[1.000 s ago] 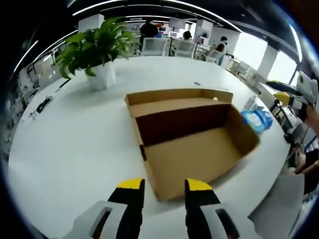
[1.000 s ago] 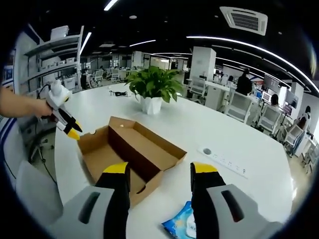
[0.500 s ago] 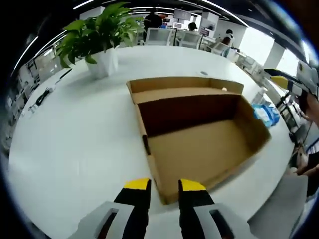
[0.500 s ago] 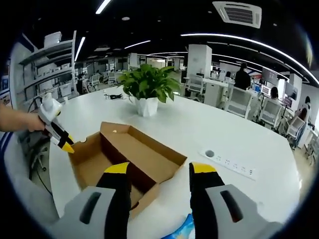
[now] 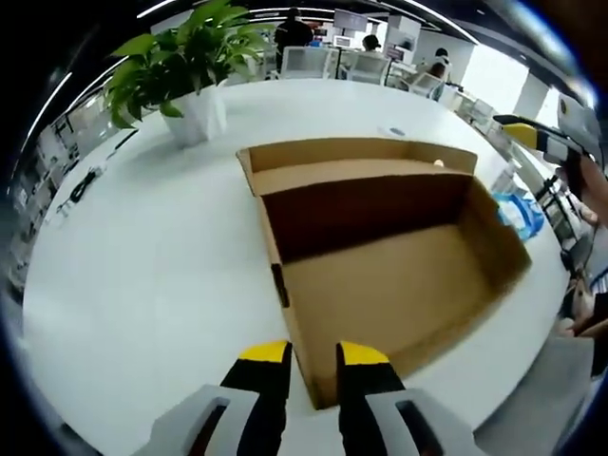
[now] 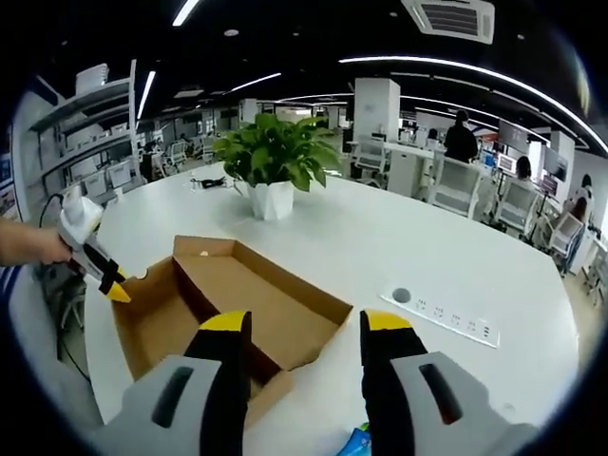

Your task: Operate the shoe box by opening the lid, removing the specified soft item, and placing it in the target area until the item is outside and the box remains undamaged.

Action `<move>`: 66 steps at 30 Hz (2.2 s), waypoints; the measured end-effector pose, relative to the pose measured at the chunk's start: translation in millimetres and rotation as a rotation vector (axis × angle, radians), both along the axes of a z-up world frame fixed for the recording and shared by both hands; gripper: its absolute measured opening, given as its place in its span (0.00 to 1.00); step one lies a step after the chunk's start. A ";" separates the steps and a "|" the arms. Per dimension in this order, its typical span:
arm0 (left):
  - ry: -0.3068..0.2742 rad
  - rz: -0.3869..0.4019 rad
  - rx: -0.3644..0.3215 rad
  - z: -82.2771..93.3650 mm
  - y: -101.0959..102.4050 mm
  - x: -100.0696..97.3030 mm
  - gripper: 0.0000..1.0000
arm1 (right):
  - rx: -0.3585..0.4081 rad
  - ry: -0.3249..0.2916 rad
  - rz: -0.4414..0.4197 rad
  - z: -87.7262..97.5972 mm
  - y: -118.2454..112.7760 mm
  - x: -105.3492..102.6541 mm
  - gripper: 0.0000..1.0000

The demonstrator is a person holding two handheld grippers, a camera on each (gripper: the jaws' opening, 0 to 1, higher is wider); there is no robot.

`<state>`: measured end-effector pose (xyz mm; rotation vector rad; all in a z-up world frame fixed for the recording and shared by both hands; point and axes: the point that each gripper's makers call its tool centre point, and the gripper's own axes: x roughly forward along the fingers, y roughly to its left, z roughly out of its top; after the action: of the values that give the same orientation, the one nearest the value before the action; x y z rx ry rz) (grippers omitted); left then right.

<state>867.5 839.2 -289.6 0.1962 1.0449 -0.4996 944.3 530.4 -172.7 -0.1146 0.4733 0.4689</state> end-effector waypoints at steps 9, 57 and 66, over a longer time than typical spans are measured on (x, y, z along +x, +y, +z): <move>0.002 0.000 0.043 -7.2 2.1 -0.2 0.15 | 0.042 0.080 -0.045 -18.7 -2.2 18.6 0.35; -0.031 0.114 0.059 -15.0 9.8 10.9 0.05 | 0.023 0.621 -0.237 -141.4 -19.8 79.7 0.06; -0.028 0.114 0.061 -14.2 6.8 8.4 0.05 | -0.004 0.560 -0.246 -132.4 -22.5 88.3 0.03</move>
<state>875.9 846.0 -303.9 0.1958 1.0382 -0.3619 1032.5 507.9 -305.0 0.0758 1.0242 0.2515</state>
